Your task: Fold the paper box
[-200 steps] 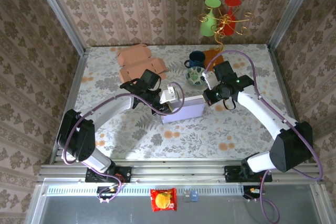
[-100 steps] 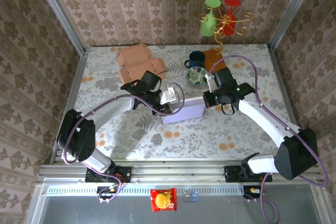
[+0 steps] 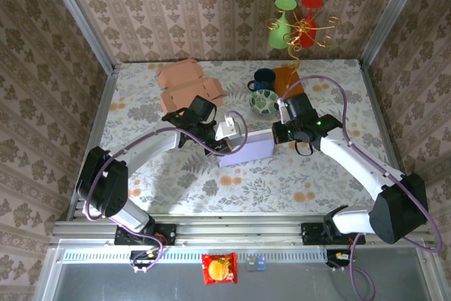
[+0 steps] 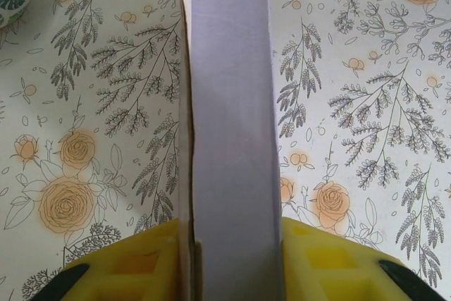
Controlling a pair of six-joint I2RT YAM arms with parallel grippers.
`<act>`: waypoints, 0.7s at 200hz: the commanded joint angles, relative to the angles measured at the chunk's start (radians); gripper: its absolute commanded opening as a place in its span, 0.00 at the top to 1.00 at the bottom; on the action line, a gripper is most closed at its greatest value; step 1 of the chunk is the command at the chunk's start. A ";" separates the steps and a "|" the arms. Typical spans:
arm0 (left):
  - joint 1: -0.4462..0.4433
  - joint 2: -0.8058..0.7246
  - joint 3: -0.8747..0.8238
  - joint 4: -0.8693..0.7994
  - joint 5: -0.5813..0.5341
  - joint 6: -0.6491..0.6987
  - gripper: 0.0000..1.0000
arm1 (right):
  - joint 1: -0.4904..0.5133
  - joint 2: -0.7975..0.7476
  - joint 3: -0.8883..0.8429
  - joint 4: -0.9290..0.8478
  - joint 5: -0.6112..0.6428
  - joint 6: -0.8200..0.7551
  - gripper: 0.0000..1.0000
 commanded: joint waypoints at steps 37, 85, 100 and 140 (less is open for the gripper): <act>0.006 -0.007 -0.004 0.029 -0.029 -0.022 0.68 | 0.015 0.038 0.073 -0.111 0.019 0.088 1.00; 0.006 -0.005 -0.005 0.033 -0.022 -0.016 0.68 | 0.016 0.045 0.073 -0.112 0.043 0.065 1.00; 0.007 -0.003 -0.004 0.032 -0.021 -0.015 0.68 | 0.017 0.039 0.050 -0.091 0.046 0.042 1.00; 0.015 0.001 0.000 0.036 -0.016 -0.018 0.68 | 0.022 -0.006 -0.040 0.010 0.055 -0.003 1.00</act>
